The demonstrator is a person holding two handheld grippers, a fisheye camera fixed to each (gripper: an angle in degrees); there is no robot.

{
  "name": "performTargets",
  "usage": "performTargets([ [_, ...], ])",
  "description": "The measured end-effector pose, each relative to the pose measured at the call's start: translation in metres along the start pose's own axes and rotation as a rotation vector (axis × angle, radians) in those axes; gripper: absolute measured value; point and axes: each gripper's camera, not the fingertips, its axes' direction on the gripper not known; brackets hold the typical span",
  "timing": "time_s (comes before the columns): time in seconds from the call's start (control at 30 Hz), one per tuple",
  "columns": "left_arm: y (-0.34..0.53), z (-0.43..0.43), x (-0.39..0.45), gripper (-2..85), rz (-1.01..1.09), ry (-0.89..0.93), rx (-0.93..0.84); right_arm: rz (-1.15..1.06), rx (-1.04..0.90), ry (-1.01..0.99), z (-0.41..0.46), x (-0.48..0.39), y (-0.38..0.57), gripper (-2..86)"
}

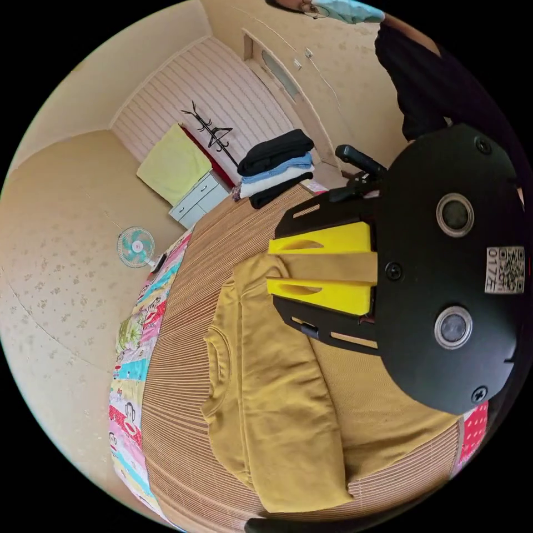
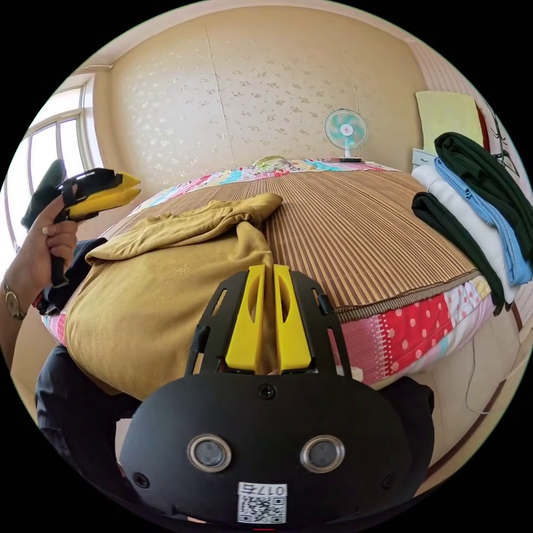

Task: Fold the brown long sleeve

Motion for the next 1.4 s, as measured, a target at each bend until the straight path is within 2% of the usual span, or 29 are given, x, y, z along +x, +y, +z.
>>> performTargets([
  [0.2,-0.035,0.084,0.016,10.7,0.137,-0.154,-0.150,-0.013,-0.007,0.030,0.002,-0.008,0.000,2.9],
  [0.3,-0.050,0.132,0.021,11.3,0.197,-0.157,-0.216,-0.008,-0.006,0.021,0.002,-0.008,0.002,2.9],
  [0.47,-0.048,0.188,0.000,11.4,0.180,-0.205,-0.302,-0.012,-0.008,0.031,0.002,-0.012,0.003,2.9],
  [0.53,-0.043,0.181,-0.016,8.9,0.121,-0.175,-0.260,-0.012,-0.010,0.030,0.002,-0.013,0.004,2.9],
  [0.63,-0.036,0.162,-0.056,1.1,-0.001,0.028,-0.203,-0.011,-0.013,0.029,0.003,-0.014,0.004,2.9],
  [0.73,-0.028,0.124,-0.087,-0.3,-0.106,0.166,-0.040,-0.010,-0.018,0.030,0.003,-0.015,0.004,2.9],
  [0.9,-0.042,0.088,-0.076,-0.7,-0.058,0.224,0.101,-0.005,-0.019,0.028,0.003,-0.017,0.006,2.9],
  [1.03,-0.052,0.097,-0.053,-0.6,0.012,0.294,0.110,-0.004,-0.019,0.027,0.002,-0.018,0.008,3.0],
  [1.23,-0.022,0.137,-0.033,3.1,0.093,0.269,-0.050,-0.002,-0.019,0.015,0.001,-0.019,0.010,3.3],
  [1.4,0.058,0.104,-0.045,7.1,0.141,0.049,-0.134,0.000,-0.019,0.013,0.001,-0.021,0.011,3.3],
])
